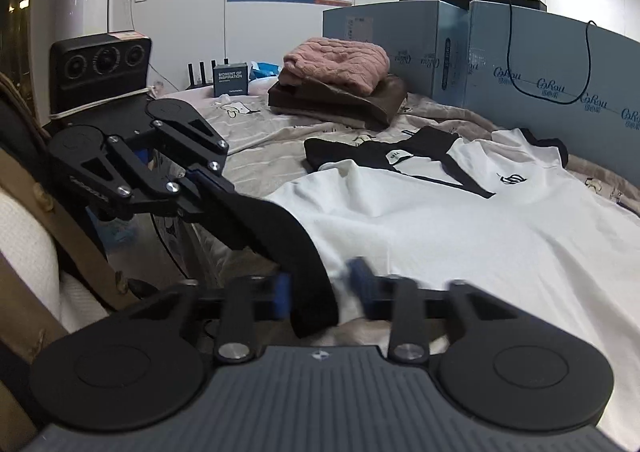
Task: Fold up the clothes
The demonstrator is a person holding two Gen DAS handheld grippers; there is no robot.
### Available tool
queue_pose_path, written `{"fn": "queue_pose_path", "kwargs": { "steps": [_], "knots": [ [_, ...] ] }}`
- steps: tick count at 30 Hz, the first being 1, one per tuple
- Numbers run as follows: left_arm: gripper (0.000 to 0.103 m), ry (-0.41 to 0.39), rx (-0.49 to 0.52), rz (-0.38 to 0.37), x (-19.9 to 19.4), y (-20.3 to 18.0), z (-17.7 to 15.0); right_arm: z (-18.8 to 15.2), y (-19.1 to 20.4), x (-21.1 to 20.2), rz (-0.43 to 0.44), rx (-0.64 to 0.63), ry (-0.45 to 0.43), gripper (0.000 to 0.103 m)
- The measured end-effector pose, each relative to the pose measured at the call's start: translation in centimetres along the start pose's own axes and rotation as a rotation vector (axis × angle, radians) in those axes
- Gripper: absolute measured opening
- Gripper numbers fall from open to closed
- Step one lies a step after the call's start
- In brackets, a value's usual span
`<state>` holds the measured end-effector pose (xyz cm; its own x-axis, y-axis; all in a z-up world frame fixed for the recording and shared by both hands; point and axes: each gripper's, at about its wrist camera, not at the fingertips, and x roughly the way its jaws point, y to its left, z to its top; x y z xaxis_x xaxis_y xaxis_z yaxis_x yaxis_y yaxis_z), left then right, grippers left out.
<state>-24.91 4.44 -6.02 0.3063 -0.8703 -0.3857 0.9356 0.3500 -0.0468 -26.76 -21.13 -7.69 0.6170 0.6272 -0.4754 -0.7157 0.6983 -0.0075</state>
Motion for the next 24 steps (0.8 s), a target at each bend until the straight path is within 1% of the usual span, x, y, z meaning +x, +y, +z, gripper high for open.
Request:
{"fn": "queue_pose_path", "kwargs": {
  "steps": [2,4,5,6,7,8,11,14,16,17,18,19,21,23,24],
  "knots": [
    [0.009,0.019,-0.014,0.002,0.0,0.1,-0.4,-0.1,-0.1,-0.4,0.010,-0.002,0.001,0.017],
    [0.009,0.013,-0.025,0.030,-0.1,0.4,-0.6,-0.3,-0.3,-1.1,-0.021,0.005,-0.012,0.017],
    [0.009,-0.001,-0.039,0.038,-0.2,0.8,-0.5,-0.4,-0.4,-1.5,-0.037,0.009,-0.018,0.021],
    [0.009,-0.013,-0.051,0.046,-0.2,1.2,-0.4,-0.5,-0.5,-1.9,-0.052,0.012,-0.024,0.039],
    [0.009,-0.020,-0.057,0.055,-0.2,1.5,-0.3,-0.6,-0.6,-2.3,-0.069,0.016,-0.031,0.060],
    [0.009,-0.020,-0.055,0.064,-0.2,1.7,-0.3,-0.8,-0.9,-3.0,-0.121,0.019,-0.031,0.064],
    [0.009,-0.020,-0.060,0.074,-0.1,2.3,-0.1,-1.9,-2.4,-5.0,-0.287,0.040,0.020,0.063],
    [0.009,-0.034,-0.067,0.089,-0.1,2.8,0.3,-3.0,-3.7,-6.8,-0.442,0.031,0.095,0.060],
    [0.009,-0.046,-0.073,0.113,0.0,3.1,0.6,-3.5,-4.6,-7.1,-0.495,0.005,0.159,0.056],
    [0.009,-0.053,-0.076,0.124,0.0,3.2,0.8,-3.8,-4.9,-7.0,-0.503,-0.018,0.191,0.055],
    [0.009,-0.059,-0.078,0.133,0.1,3.5,1.0,-4.0,-5.1,-6.9,-0.510,-0.041,0.223,0.052],
    [0.009,-0.064,-0.076,0.139,0.1,3.7,1.3,-4.1,-5.5,-6.8,-0.500,-0.053,0.234,0.048],
    [0.009,-0.073,-0.065,0.156,0.1,3.9,1.9,-4.3,-6.2,-6.6,-0.481,-0.078,0.256,0.046],
    [0.009,-0.088,-0.063,0.177,0.0,4.5,2.8,-4.4,-6.8,-6.6,-0.465,-0.097,0.280,0.042],
    [0.009,-0.095,-0.062,0.188,0.0,4.7,3.2,-4.4,-7.4,-6.7,-0.463,-0.089,0.298,0.035]
  ]
}}
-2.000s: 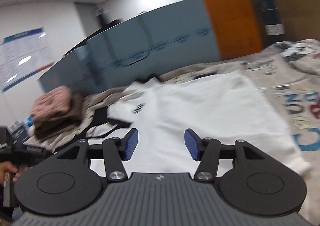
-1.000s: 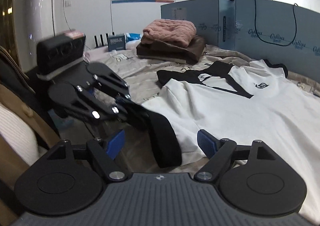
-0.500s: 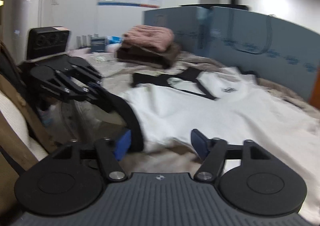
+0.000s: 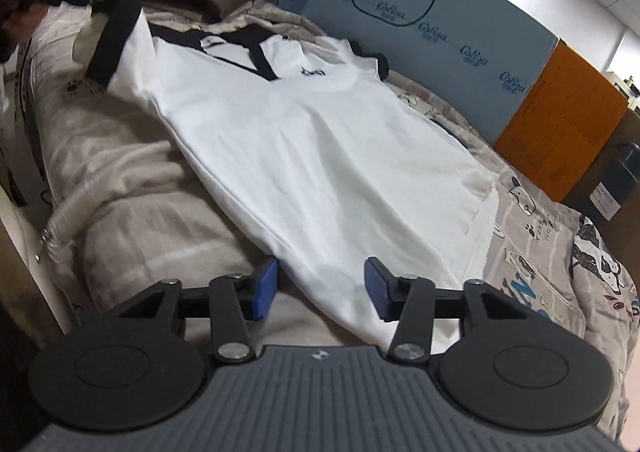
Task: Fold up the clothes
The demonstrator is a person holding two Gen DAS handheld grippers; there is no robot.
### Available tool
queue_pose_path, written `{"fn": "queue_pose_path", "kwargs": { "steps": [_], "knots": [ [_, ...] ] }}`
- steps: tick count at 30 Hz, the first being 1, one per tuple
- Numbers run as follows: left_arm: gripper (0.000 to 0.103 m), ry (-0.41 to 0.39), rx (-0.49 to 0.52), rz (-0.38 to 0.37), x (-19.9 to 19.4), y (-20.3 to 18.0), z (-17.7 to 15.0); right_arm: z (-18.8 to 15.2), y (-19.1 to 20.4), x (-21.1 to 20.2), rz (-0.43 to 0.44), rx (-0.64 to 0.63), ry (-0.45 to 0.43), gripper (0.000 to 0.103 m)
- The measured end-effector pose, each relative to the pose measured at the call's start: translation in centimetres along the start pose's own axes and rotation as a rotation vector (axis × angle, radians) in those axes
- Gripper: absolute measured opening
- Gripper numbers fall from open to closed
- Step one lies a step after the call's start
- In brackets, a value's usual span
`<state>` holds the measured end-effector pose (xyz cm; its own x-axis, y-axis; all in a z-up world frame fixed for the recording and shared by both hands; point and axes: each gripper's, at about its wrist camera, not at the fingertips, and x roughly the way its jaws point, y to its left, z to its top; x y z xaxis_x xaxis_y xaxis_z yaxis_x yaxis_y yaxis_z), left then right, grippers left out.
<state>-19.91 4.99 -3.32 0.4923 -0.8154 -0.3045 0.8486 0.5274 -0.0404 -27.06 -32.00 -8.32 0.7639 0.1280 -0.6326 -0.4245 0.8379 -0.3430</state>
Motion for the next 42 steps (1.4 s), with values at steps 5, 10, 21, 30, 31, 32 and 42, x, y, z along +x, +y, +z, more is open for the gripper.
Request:
{"fn": "queue_pose_path", "kwargs": {
  "steps": [5,10,21,30,31,32,42],
  "knots": [
    [0.009,-0.009,0.061,0.071,1.4,1.4,2.2,0.5,-3.4,0.0,0.048,0.039,0.007,0.003],
    [0.009,0.004,0.165,0.128,5.0,3.7,5.0,3.2,-8.2,0.4,0.121,0.093,-0.073,0.003],
    [0.018,0.227,0.164,0.207,16.0,11.0,6.0,5.3,-13.7,7.5,0.130,0.189,0.000,0.021],
    [0.033,0.202,-0.196,0.376,11.3,15.2,5.4,2.3,-14.4,5.4,-0.088,0.445,-0.077,0.054],
    [0.033,0.196,-0.225,0.352,9.9,14.4,4.7,2.0,-14.1,4.6,-0.102,0.470,-0.099,0.054],
    [0.033,0.198,-0.240,0.337,8.7,13.4,3.8,1.6,-13.7,3.9,-0.106,0.489,-0.113,0.054],
    [0.033,0.211,-0.219,0.242,3.4,5.8,-1.6,-1.1,-9.5,0.0,-0.043,0.949,-0.117,0.062]
  ]
}}
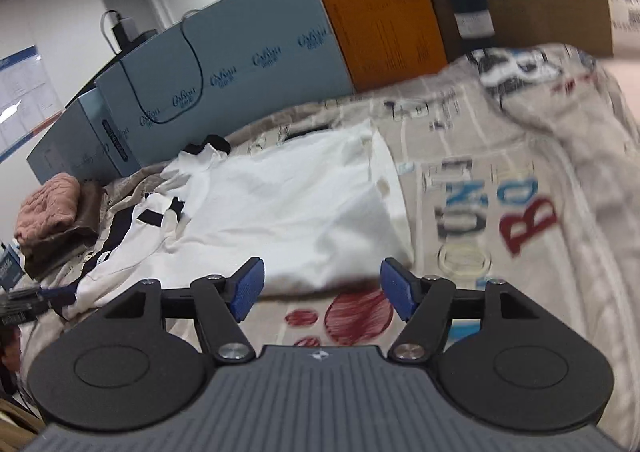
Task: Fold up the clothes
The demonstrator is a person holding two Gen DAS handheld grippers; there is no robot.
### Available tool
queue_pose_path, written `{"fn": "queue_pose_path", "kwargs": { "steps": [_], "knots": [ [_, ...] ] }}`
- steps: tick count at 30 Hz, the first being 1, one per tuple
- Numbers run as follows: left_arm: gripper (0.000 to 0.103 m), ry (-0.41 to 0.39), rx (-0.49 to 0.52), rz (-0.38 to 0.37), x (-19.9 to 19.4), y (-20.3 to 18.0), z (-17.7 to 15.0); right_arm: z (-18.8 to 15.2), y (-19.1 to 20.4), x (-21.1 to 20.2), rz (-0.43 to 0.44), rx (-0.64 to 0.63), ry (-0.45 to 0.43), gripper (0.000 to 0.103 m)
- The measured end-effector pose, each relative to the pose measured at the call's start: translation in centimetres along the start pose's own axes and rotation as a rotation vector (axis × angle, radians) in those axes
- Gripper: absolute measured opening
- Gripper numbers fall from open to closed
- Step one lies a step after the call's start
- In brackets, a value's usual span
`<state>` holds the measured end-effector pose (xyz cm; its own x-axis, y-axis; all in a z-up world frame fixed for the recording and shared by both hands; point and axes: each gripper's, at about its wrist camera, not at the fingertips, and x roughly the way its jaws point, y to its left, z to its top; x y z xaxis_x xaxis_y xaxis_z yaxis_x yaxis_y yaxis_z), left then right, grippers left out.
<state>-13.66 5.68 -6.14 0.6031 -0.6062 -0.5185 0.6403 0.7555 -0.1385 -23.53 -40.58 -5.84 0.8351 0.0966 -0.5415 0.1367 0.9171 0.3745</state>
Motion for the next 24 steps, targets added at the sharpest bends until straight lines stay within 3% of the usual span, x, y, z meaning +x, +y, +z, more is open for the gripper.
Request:
{"fn": "queue_pose_path", "kwargs": {
  "steps": [3,7,9,11,14,15,17,18,19,22,24],
  "knots": [
    [0.033,0.012,0.011,-0.008,0.7,0.0,0.0,-0.6,-0.7,1.1,0.006,0.132,0.035,0.062],
    [0.033,0.039,-0.081,0.017,1.7,1.5,0.6,-1.0,-2.1,2.5,0.030,0.302,0.031,0.062],
    [0.033,0.029,-0.131,0.022,1.6,2.4,1.0,-1.1,-2.3,2.7,0.039,0.329,0.011,0.062],
    [0.043,0.032,-0.181,0.020,1.9,3.3,1.5,-1.0,-2.3,3.0,0.050,0.340,-0.001,0.062],
    [0.045,0.092,-0.194,0.012,3.8,3.9,2.1,-1.0,-3.0,3.5,0.076,0.411,-0.021,0.061],
    [0.044,0.097,-0.195,0.025,4.2,4.0,2.3,-1.0,-3.1,3.5,0.070,0.425,-0.028,0.056],
    [0.009,0.083,-0.152,0.038,4.0,3.7,2.7,-1.0,-3.3,3.6,0.039,0.435,-0.036,0.032],
    [0.009,0.063,-0.117,0.049,3.7,3.5,3.1,-1.0,-3.4,3.6,0.032,0.430,-0.040,0.012],
    [0.008,0.039,-0.086,0.056,3.4,3.3,3.5,-1.1,-3.5,3.6,0.025,0.426,-0.044,0.006],
    [0.008,-0.002,-0.005,0.099,3.5,3.3,5.0,-0.9,-3.4,3.3,0.011,0.411,-0.071,0.005],
    [0.009,0.022,0.064,0.120,4.7,3.5,5.3,-0.8,-3.2,3.1,-0.002,0.389,-0.080,0.004]
  ]
}}
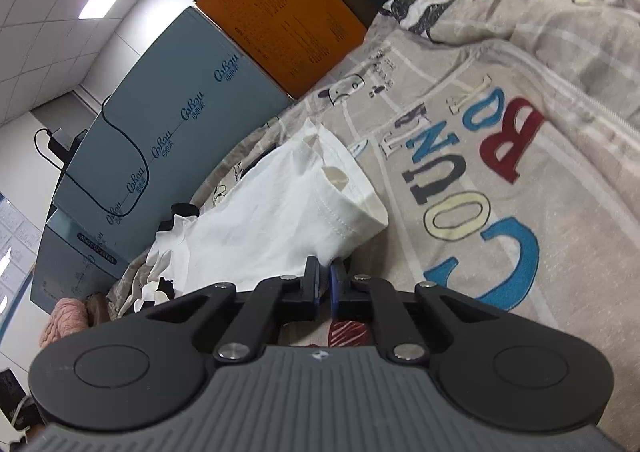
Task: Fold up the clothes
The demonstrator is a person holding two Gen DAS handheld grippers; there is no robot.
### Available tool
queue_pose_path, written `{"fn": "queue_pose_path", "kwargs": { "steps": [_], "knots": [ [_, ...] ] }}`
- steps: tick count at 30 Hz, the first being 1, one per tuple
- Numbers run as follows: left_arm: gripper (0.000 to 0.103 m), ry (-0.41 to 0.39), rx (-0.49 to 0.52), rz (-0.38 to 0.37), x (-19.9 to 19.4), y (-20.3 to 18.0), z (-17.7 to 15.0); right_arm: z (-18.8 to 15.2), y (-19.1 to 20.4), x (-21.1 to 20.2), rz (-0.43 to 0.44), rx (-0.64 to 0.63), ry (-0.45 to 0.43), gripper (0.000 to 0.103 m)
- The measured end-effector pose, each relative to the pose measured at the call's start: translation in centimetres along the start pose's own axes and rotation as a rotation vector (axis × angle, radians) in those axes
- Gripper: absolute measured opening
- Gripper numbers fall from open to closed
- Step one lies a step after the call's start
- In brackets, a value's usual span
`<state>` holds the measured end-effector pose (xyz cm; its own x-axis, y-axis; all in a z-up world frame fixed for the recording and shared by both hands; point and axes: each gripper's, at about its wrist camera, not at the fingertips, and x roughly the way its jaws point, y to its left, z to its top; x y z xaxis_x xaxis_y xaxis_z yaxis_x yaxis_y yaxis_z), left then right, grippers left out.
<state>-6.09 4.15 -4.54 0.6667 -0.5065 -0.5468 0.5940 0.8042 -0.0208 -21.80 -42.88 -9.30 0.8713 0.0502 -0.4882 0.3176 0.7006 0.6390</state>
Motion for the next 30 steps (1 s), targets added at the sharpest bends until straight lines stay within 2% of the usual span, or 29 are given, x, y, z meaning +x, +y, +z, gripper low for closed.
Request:
{"fn": "queue_pose_path", "kwargs": {
  "steps": [4,6,8,9,12,13,15,17,19,21,22,23,24,25,30],
  "knots": [
    [0.016,0.110,0.098,0.005,2.6,0.2,-0.5,-0.3,-0.1,0.4,-0.033,-0.027,0.020,0.004],
    [0.026,0.075,0.092,0.030,1.6,0.9,-0.8,-0.4,-0.6,0.5,-0.025,-0.013,0.024,0.004],
    [0.058,0.024,0.087,0.066,-0.1,1.4,-0.8,-0.3,-0.7,0.5,-0.021,-0.016,0.023,0.005],
    [0.063,-0.004,0.105,0.097,-1.2,1.4,-0.9,-0.2,-0.6,0.5,-0.019,-0.017,0.022,0.005],
    [0.064,-0.055,0.166,0.170,-4.3,0.7,-1.5,-0.2,-0.5,0.6,-0.019,-0.015,0.015,0.008],
    [0.064,-0.070,0.181,0.165,-5.4,0.4,-1.9,-0.2,-0.6,0.5,-0.018,-0.004,0.007,0.009],
    [0.065,-0.088,0.216,0.061,-7.1,-0.8,-3.0,-0.2,-0.8,0.4,-0.013,0.020,-0.003,0.012],
    [0.070,-0.078,0.278,-0.019,-7.8,-2.2,-4.3,-0.2,-1.0,0.3,-0.015,0.046,-0.013,0.019],
    [0.070,-0.028,0.328,-0.043,-7.0,-3.3,-5.5,-0.2,-1.1,0.3,-0.014,0.065,-0.019,0.024],
    [0.069,0.007,0.285,-0.030,-5.9,-2.9,-5.9,-0.1,-1.0,0.3,-0.009,0.077,-0.021,0.025],
    [0.059,0.021,0.246,-0.016,-5.3,-2.3,-6.0,-0.1,-0.9,0.2,-0.010,0.074,-0.025,0.025],
    [0.038,0.036,0.207,-0.002,-4.7,-1.8,-6.0,-0.2,-0.7,0.3,-0.015,0.073,-0.026,0.022],
    [0.035,0.050,0.167,0.012,-4.1,-1.2,-6.1,-0.2,-0.5,0.3,-0.026,0.077,-0.029,0.009],
    [0.022,0.052,0.144,0.024,-3.8,-0.9,-6.1,-0.1,-0.3,0.2,-0.028,0.078,-0.033,0.005],
    [0.020,-0.065,0.171,0.030,-7.0,-1.7,-5.2,0.3,2.1,-1.8,0.000,0.011,-0.099,0.004]
  ]
}}
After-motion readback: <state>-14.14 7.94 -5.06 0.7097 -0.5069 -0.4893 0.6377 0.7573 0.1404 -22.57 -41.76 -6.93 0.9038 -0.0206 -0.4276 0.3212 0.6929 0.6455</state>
